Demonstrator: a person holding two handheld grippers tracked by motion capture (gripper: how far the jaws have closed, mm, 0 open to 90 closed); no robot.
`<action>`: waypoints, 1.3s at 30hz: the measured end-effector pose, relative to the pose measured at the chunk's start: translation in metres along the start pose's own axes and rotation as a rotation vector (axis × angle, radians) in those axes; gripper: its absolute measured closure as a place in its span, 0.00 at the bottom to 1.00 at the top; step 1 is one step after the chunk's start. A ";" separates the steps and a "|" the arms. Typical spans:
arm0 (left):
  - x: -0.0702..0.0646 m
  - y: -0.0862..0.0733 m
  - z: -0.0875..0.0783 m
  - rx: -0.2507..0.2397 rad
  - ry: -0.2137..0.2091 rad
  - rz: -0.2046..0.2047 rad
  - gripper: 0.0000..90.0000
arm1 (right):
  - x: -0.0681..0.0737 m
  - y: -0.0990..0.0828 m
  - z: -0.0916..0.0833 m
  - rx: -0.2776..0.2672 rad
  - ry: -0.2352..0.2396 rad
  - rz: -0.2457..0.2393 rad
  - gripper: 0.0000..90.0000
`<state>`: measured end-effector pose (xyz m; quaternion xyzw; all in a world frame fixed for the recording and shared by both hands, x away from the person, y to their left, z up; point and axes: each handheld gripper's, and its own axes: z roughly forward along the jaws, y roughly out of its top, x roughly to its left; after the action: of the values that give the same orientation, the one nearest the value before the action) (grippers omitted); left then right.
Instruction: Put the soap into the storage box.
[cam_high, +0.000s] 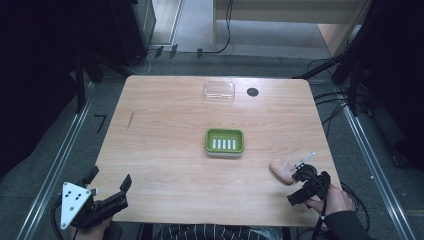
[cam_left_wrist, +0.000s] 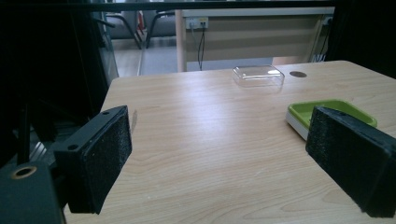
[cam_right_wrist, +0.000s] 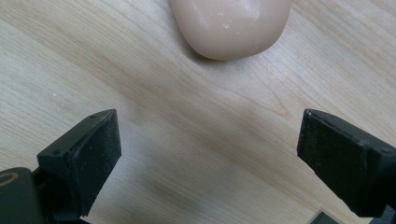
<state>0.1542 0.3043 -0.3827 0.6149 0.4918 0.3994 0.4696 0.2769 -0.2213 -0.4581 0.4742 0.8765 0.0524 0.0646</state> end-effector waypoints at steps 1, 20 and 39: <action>-0.001 0.000 0.000 -0.001 0.000 0.003 0.08 | 0.000 0.000 0.000 0.002 0.001 0.000 0.08; 0.001 -0.001 0.001 0.001 -0.011 0.005 0.08 | 0.000 0.001 -0.003 -0.004 -0.031 -0.014 0.07; -0.001 0.000 0.001 0.003 -0.007 0.011 0.08 | -0.003 0.024 -0.007 -0.050 -0.007 -0.094 0.07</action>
<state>0.1551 0.3033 -0.3830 0.6197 0.4873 0.3990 0.4684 0.2976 -0.2112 -0.4473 0.4309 0.8960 0.0694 0.0817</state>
